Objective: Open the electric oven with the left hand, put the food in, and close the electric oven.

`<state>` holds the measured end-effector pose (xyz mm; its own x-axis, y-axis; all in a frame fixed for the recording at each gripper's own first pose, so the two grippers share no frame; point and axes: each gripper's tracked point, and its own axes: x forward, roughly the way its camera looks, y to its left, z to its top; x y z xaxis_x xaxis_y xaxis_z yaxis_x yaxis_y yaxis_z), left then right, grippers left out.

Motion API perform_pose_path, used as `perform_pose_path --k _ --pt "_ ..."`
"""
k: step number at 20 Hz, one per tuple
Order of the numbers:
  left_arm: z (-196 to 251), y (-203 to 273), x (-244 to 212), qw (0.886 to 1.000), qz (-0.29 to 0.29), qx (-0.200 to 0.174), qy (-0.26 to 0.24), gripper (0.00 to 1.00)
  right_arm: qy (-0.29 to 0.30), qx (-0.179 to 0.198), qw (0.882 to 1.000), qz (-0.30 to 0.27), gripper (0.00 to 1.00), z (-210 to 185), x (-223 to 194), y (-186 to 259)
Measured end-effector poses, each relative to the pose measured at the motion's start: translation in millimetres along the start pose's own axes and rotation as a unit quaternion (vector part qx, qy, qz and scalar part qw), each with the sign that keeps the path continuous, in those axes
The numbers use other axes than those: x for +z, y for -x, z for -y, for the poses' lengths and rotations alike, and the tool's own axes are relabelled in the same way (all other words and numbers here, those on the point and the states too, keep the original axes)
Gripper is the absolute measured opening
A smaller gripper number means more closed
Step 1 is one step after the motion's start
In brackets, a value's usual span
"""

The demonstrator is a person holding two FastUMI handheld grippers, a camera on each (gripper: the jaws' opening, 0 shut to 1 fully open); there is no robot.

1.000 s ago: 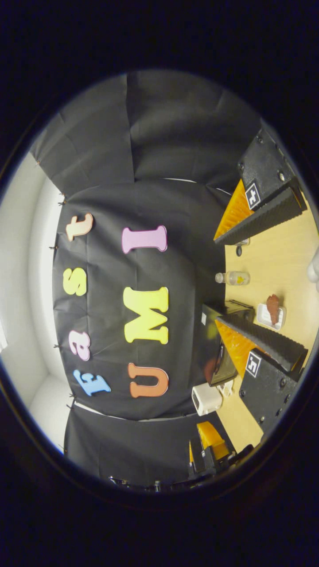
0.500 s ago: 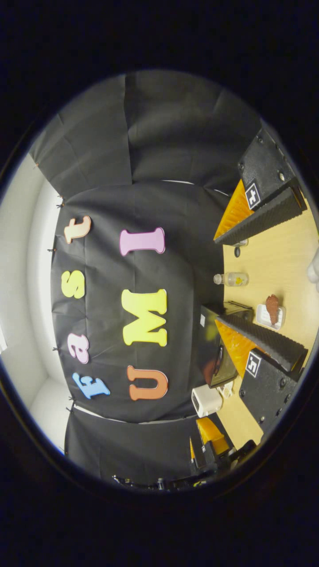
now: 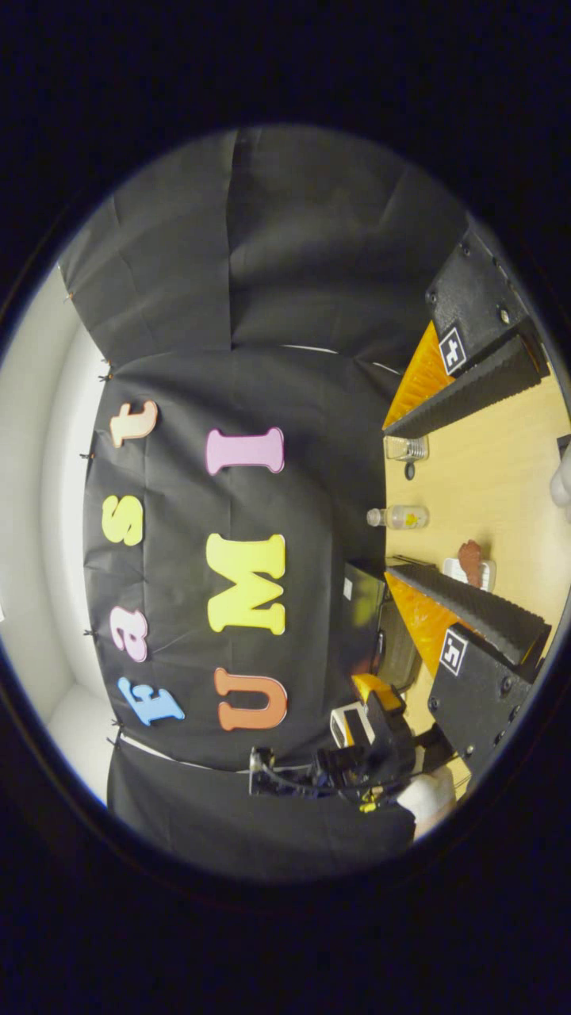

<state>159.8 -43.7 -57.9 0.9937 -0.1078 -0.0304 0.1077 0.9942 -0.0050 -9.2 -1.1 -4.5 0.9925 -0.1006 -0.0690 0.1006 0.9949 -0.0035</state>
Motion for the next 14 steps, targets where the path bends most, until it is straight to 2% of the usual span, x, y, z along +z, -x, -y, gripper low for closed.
perform_pose_path --k 1,2,7,8,9,10,14 --pt "0.8 -14.4 -6.5 1.0 -0.006 0.0 0.0 0.96 -0.001 -0.005 1.0 -0.006 0.97 0.7 -0.8 1.2" --pt "0.5 -28.6 -13.2 1.0 -0.013 0.0 -0.003 0.96 0.0 -0.009 1.0 -0.01 1.0 2.5 -2.4 2.0" --pt "-18.2 -82.6 -50.5 0.999 -0.048 0.019 -0.006 0.97 0.012 -0.027 0.999 -0.026 1.0 7.7 -6.2 4.8" --pt "-21.8 -89.2 -58.1 0.998 -0.06 0.022 -0.001 0.96 0.012 -0.031 0.999 -0.028 0.96 9.6 -7.6 4.8" --pt "-25.3 -93.8 -64.5 0.997 -0.067 0.024 0.004 0.97 0.011 -0.035 0.999 -0.03 1.0 9.9 -7.0 5.9" --pt "-28.0 -98.2 -67.9 0.997 -0.074 0.03 0.007 0.97 0.009 -0.037 0.999 -0.031 0.97 9.3 -7.9 5.9" --pt "-31.7 -103.3 -76.3 0.995 -0.089 0.035 0.019 0.98 0.006 -0.038 0.999 -0.036 1.0 10.0 -10.5 5.9"
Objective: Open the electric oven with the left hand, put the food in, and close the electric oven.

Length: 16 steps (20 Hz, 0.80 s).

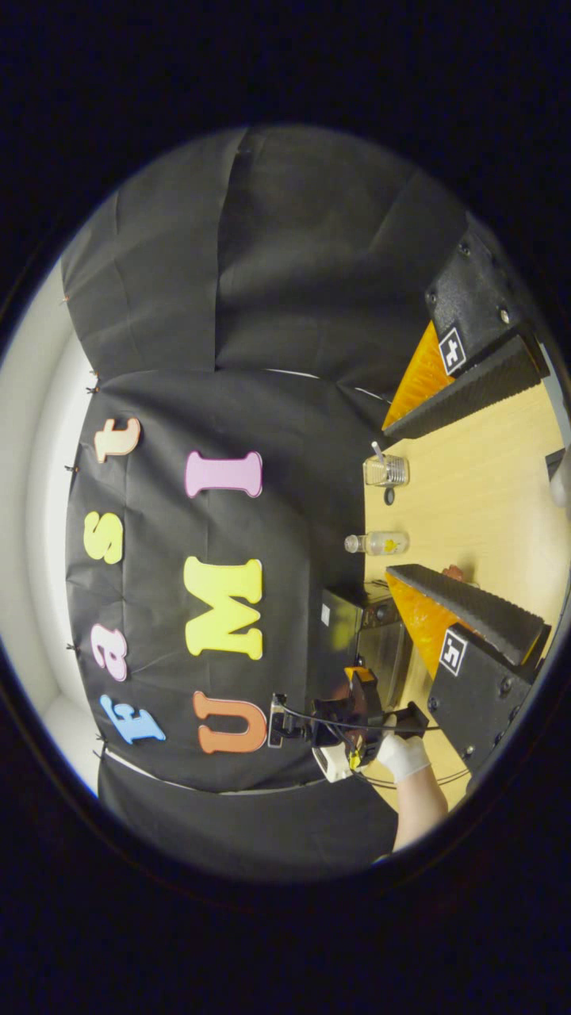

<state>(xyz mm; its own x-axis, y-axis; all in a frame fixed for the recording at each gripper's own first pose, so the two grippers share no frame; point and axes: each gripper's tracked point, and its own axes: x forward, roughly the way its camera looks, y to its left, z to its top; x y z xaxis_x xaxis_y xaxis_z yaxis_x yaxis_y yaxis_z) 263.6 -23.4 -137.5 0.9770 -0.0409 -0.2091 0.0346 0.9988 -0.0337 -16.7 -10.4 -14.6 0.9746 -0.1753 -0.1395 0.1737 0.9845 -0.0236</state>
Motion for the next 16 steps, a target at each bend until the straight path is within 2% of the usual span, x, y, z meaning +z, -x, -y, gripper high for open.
perform_pose_path --k 6,8,9,10,12,16 --pt "1.2 17.5 -7.2 1.0 0.006 -0.007 -0.004 0.98 -0.009 0.013 1.0 -0.005 0.96 -1.7 -2.5 1.0" --pt "0.5 31.6 -14.3 1.0 0.008 -0.011 0.001 0.98 -0.013 0.016 1.0 -0.008 1.0 -2.9 -2.9 1.1" --pt "0.1 39.0 -18.1 1.0 0.008 -0.013 0.002 0.98 -0.015 0.018 1.0 -0.012 0.96 -3.3 -3.8 0.8" --pt "-0.3 45.5 -27.0 1.0 0.005 -0.012 -0.008 0.98 -0.015 0.02 1.0 -0.014 1.0 -3.2 -4.6 1.8" --pt "1.4 61.3 -33.9 0.999 0.008 -0.017 -0.028 0.98 -0.013 0.024 1.0 -0.016 1.0 -4.0 -4.9 2.7" --pt "0.7 92.2 -73.6 0.999 -0.015 -0.023 -0.023 0.97 -0.004 0.036 0.999 -0.025 1.0 -5.3 -10.8 3.7"
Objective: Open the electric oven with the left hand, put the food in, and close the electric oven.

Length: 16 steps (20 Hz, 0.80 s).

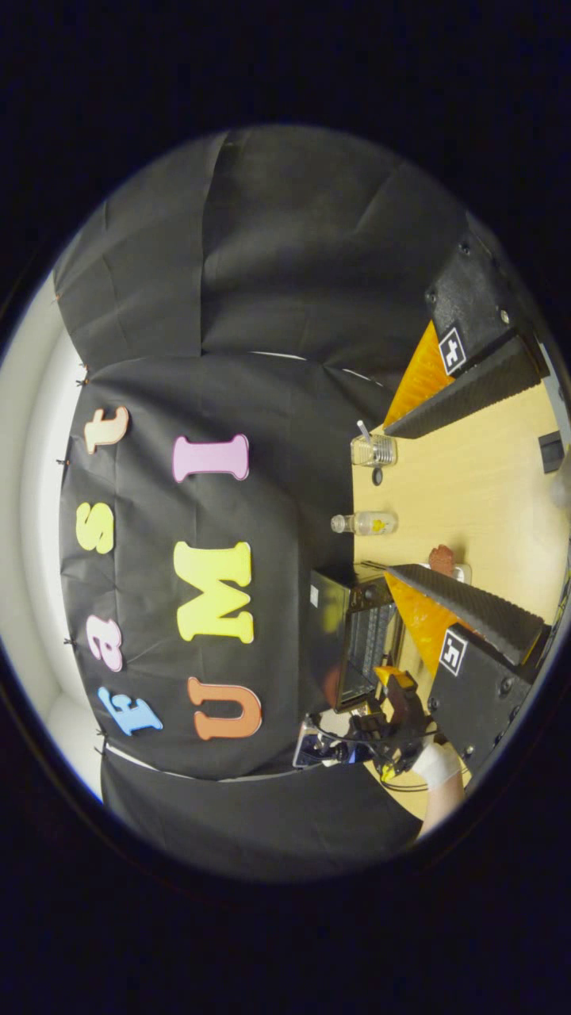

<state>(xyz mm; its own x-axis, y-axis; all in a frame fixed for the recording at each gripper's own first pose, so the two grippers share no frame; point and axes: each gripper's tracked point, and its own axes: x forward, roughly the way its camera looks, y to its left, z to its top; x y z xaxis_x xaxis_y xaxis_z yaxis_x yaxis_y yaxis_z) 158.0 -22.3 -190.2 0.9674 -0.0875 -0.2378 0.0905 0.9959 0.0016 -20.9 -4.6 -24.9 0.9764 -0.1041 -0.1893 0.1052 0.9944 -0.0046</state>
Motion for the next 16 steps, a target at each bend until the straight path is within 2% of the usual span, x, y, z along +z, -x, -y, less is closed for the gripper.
perform_pose_path --k 3,5,8,11,15,16 --pt "3.0 14.4 -34.2 1.0 -0.031 -0.001 0.002 0.97 0.0 0.008 1.0 -0.009 1.0 -5.4 -5.0 2.2" --pt "3.8 19.9 -50.6 0.999 -0.047 -0.001 0.003 0.97 0.002 0.011 1.0 -0.011 0.96 -6.5 -6.3 2.8" --pt "4.5 25.0 -69.7 0.998 -0.063 -0.002 -0.003 0.97 0.008 0.012 1.0 -0.019 1.0 -6.6 -12.8 4.1" --pt "6.9 25.1 -98.6 0.995 -0.098 -0.001 0.026 0.97 0.004 0.01 1.0 -0.027 1.0 -2.5 -19.5 6.9" --pt "8.4 25.3 -128.8 0.988 -0.152 0.004 0.015 0.97 0.0 0.011 0.999 -0.038 1.0 3.9 -28.0 7.0" --pt "8.7 26.2 -130.9 0.988 -0.154 0.006 0.02 0.97 0.003 0.011 0.999 -0.041 0.97 6.0 -31.3 6.0"
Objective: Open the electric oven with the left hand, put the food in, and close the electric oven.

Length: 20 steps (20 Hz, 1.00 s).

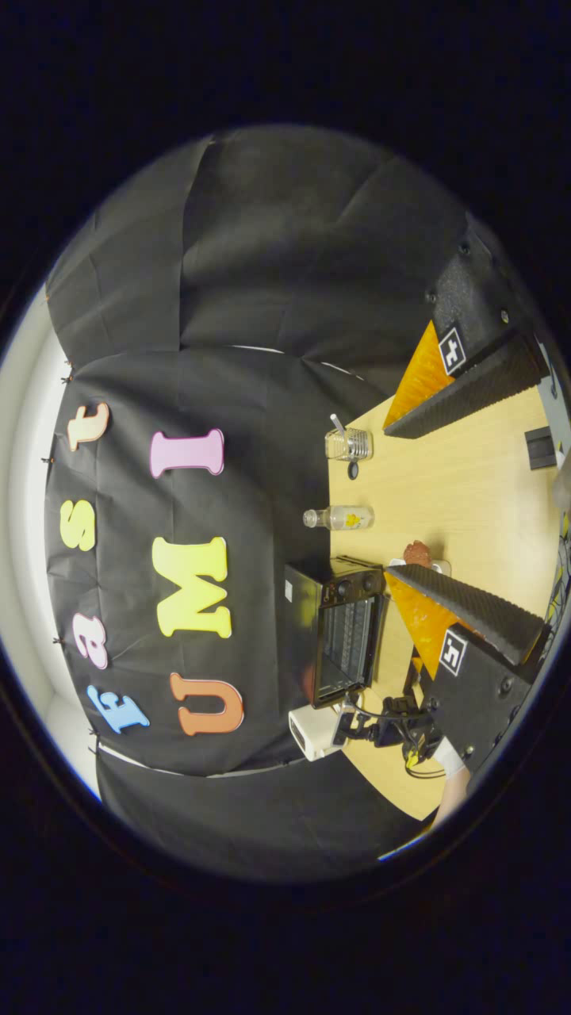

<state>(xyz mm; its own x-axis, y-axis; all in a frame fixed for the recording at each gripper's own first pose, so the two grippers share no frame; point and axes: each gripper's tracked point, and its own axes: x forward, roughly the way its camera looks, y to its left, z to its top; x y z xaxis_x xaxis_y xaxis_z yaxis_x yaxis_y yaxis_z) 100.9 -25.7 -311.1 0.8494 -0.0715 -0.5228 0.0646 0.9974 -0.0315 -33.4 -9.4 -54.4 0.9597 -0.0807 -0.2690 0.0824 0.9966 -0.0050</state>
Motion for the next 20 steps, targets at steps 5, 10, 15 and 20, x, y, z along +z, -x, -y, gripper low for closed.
perform_pose_path --k 5,10,15,20 --pt "3.8 -2.0 -3.3 1.0 -0.008 0.004 0.003 0.96 0.011 0.024 0.999 -0.031 1.0 -0.2 -20.3 -12.1" --pt "2.0 2.6 3.4 1.0 0.007 0.018 0.006 0.94 0.007 0.079 0.995 -0.056 0.97 -4.7 -34.7 -40.6" --pt "-5.6 39.2 26.4 0.998 0.045 0.038 -0.004 0.96 -0.019 0.142 0.984 -0.107 1.0 -0.9 -55.9 -95.5" --pt "0.3 107.4 45.5 0.996 0.07 0.057 -0.006 0.96 -0.052 0.215 0.957 -0.189 0.92 -21.4 -100.0 -161.9"
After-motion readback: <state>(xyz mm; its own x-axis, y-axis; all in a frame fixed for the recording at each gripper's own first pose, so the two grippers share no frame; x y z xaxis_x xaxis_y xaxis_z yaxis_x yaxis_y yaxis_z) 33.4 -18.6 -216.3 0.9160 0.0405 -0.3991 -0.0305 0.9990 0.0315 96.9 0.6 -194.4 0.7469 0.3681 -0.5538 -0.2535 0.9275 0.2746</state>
